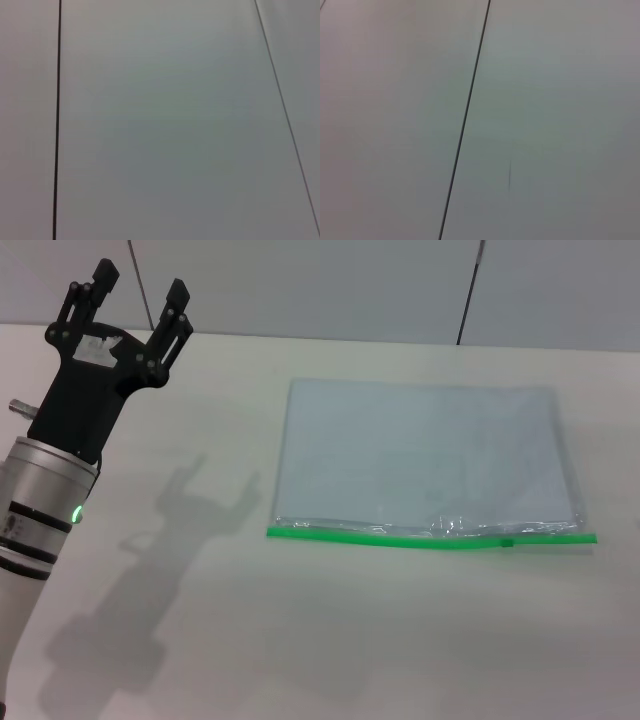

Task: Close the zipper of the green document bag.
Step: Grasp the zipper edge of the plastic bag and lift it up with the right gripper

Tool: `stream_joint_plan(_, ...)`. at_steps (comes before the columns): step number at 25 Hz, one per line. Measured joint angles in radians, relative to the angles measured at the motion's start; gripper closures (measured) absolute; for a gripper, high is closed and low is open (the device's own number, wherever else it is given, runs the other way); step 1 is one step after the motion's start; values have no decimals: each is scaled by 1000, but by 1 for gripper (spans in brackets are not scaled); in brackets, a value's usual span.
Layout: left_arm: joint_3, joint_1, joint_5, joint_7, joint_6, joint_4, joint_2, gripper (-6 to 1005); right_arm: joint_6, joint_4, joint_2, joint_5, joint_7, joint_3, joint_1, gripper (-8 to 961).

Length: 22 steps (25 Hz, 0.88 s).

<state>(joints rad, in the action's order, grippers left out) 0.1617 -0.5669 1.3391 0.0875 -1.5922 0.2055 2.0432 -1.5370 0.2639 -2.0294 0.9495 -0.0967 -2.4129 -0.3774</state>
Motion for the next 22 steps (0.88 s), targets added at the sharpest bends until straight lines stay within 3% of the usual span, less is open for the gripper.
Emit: stream_joint_plan(22, -5, 4, -6, -4, 5, 0, 0, 222, 53, -28, 3, -64, -23, -14, -21, 226)
